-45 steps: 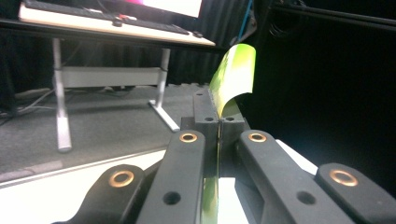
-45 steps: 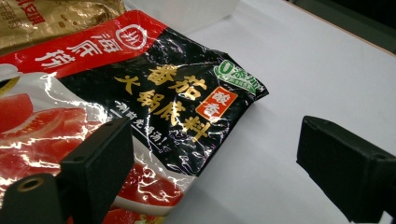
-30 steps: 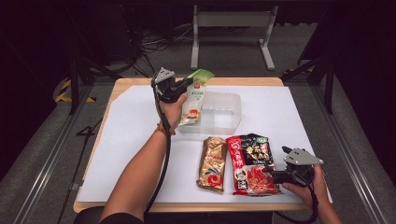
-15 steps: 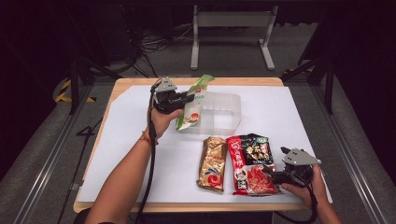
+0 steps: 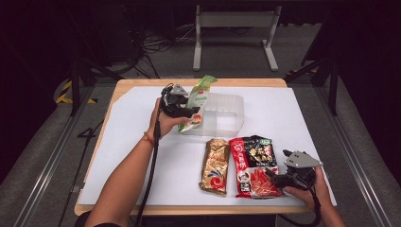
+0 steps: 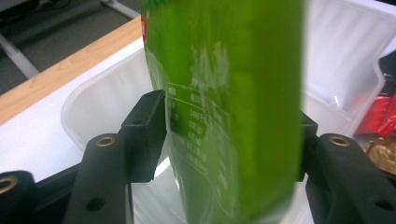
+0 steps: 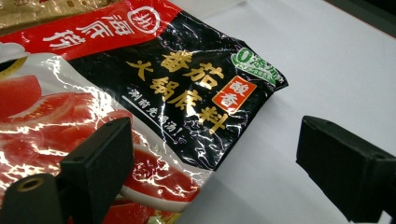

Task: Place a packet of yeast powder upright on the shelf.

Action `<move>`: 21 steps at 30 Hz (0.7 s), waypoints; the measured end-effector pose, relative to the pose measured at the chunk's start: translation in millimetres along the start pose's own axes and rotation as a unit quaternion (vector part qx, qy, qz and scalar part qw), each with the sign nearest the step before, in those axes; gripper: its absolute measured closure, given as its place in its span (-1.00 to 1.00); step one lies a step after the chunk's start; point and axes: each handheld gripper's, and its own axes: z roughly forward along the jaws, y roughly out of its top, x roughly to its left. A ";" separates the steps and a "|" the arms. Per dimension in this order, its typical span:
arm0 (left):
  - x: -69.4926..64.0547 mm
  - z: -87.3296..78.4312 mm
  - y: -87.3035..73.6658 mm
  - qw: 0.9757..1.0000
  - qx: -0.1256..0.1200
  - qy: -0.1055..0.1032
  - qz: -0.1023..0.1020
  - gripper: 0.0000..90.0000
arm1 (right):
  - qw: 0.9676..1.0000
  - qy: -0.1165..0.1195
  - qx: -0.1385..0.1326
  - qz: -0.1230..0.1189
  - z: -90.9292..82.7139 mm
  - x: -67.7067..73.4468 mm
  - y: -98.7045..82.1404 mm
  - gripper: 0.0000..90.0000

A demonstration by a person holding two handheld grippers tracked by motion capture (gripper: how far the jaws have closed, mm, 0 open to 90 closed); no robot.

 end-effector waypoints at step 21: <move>-1.6 11.4 -3.4 1.000 -0.002 0.026 -0.008 0.68 | 1.000 0.006 0.001 -0.001 0.2 0.5 -0.2 -0.74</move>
